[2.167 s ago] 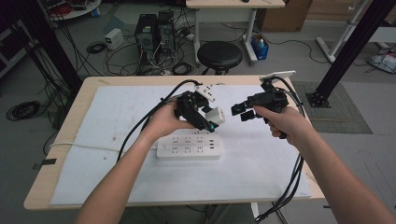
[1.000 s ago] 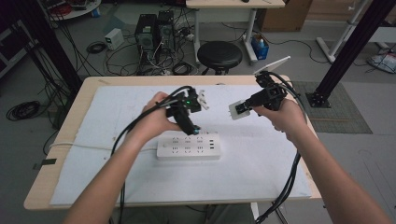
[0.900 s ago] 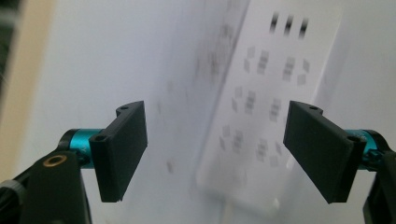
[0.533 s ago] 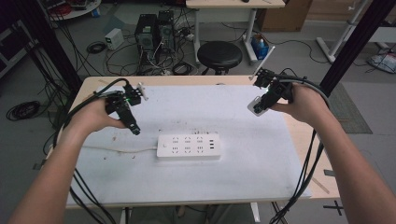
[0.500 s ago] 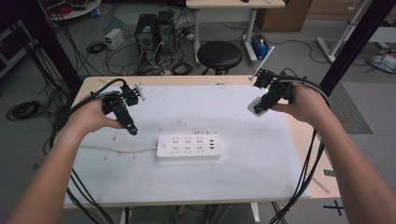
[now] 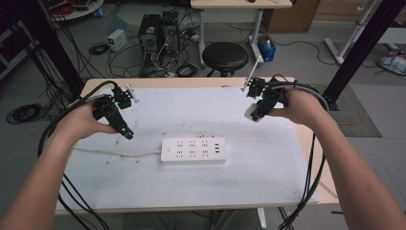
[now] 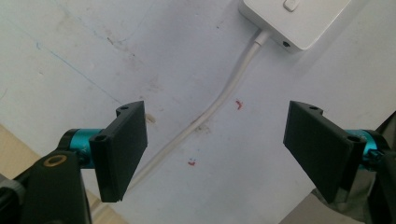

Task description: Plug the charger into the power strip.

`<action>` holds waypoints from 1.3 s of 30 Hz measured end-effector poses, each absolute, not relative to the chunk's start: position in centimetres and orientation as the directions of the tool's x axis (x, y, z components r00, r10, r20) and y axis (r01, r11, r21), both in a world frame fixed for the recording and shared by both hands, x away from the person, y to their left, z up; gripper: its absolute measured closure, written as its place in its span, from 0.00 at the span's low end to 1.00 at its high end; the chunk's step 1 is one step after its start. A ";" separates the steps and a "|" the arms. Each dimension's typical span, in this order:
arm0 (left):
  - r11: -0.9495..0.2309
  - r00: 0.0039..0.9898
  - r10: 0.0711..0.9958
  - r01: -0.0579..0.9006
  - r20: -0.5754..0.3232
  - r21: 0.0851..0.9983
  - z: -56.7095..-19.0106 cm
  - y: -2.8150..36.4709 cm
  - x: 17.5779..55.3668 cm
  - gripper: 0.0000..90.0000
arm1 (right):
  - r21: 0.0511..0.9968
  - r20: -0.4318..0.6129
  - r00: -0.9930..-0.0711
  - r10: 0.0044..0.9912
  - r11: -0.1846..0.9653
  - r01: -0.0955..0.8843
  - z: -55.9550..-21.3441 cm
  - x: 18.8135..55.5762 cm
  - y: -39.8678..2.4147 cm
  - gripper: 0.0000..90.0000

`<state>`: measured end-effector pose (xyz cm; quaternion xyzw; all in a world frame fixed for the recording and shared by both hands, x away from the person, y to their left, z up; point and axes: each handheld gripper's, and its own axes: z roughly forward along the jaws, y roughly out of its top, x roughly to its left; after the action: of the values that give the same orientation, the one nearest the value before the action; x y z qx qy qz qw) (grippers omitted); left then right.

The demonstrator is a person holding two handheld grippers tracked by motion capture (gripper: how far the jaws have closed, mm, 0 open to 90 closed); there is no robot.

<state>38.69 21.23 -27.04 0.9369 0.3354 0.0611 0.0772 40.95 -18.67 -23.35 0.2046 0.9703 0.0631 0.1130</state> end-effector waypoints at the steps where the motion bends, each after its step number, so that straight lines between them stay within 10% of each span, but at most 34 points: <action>1: -0.763 0.768 0.637 0.618 0.061 0.189 -27.1 21.3 38.6 0.23 | 0.169 -0.193 -0.891 0.411 0.908 0.383 -23.3 41.0 -18.7 0.69; 39: -0.785 0.800 0.600 0.582 0.026 0.213 -29.8 21.1 36.7 0.20 | -0.077 -0.106 -0.992 -0.074 0.995 -0.066 -34.4 41.4 -3.3 0.70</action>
<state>36.69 21.10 -29.83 0.9436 0.3132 0.0462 0.0973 41.38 -3.28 -34.35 -0.0352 0.9972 -0.0367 0.0547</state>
